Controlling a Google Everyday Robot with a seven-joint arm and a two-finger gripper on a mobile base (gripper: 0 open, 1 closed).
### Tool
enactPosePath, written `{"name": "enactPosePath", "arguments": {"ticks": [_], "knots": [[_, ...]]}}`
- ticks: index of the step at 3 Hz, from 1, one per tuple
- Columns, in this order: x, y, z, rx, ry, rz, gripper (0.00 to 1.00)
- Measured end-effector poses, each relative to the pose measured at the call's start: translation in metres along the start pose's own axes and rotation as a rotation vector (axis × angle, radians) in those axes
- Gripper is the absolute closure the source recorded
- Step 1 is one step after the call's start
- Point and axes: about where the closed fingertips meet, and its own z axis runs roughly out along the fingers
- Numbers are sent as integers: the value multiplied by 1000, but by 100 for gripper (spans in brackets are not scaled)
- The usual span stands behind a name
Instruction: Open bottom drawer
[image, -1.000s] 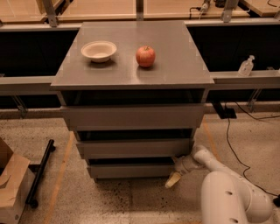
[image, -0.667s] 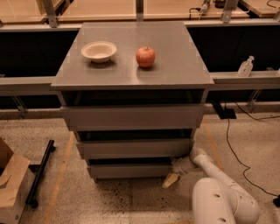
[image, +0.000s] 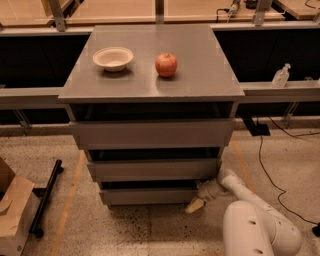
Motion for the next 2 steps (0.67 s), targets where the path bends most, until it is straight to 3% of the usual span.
{"name": "enactPosePath", "arguments": {"ticks": [2], "knots": [[-6, 1, -8, 0, 0, 0, 64]]}}
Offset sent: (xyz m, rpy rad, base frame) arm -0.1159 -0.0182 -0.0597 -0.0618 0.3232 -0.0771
